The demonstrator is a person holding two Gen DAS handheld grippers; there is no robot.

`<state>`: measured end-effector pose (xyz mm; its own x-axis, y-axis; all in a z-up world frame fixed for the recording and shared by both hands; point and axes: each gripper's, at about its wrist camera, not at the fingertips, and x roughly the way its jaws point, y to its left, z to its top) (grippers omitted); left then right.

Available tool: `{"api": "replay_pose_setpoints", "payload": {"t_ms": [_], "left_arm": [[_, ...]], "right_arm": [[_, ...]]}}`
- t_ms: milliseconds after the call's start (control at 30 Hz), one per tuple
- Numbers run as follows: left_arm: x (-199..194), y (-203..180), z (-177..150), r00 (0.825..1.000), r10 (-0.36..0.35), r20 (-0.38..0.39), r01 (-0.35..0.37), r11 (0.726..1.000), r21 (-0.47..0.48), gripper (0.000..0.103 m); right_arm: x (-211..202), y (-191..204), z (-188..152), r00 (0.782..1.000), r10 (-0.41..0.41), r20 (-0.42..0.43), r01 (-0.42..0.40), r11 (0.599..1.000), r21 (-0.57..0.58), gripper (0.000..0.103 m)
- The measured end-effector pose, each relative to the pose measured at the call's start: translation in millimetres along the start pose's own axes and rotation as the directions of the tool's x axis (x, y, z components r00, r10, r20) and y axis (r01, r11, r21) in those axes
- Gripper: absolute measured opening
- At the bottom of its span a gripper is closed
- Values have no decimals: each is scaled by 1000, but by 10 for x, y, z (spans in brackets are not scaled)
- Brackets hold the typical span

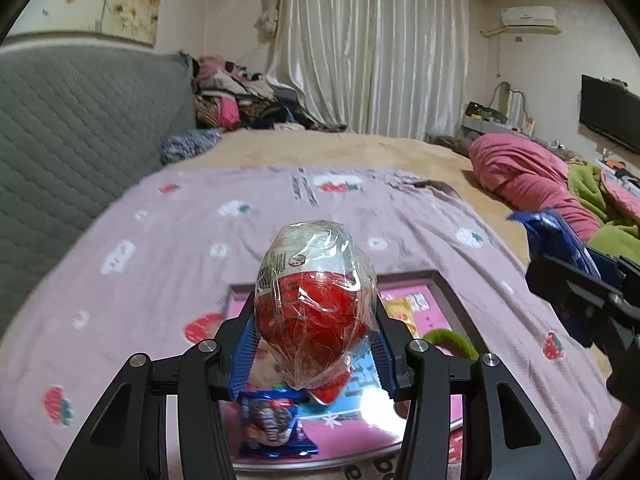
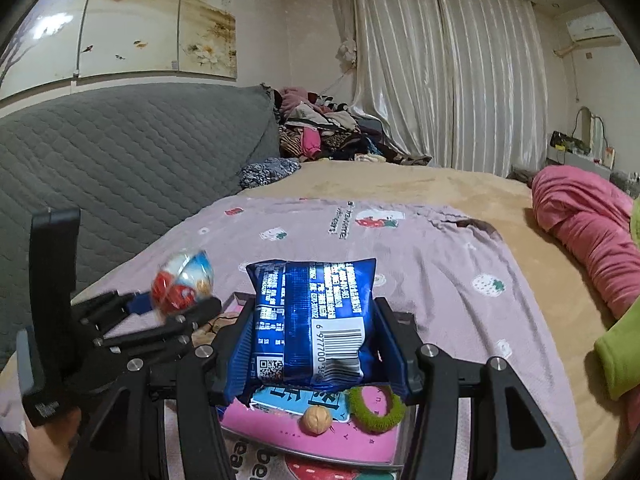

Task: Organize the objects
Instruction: 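Carry the candy egg with the left gripper while the right carries the blue packet to the tray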

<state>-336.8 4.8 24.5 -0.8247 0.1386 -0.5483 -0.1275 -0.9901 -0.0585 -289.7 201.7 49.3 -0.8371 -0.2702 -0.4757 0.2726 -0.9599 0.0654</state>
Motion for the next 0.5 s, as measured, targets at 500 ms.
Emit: {"api": "replay_pose_setpoints", "payload": {"t_ms": [500], "left_arm": [[416,-77,-517,1000,-23,-20,24,999,31,51]], "right_arm": [[487,-132,-568,999,-10,-39,13,998,66,56]]}}
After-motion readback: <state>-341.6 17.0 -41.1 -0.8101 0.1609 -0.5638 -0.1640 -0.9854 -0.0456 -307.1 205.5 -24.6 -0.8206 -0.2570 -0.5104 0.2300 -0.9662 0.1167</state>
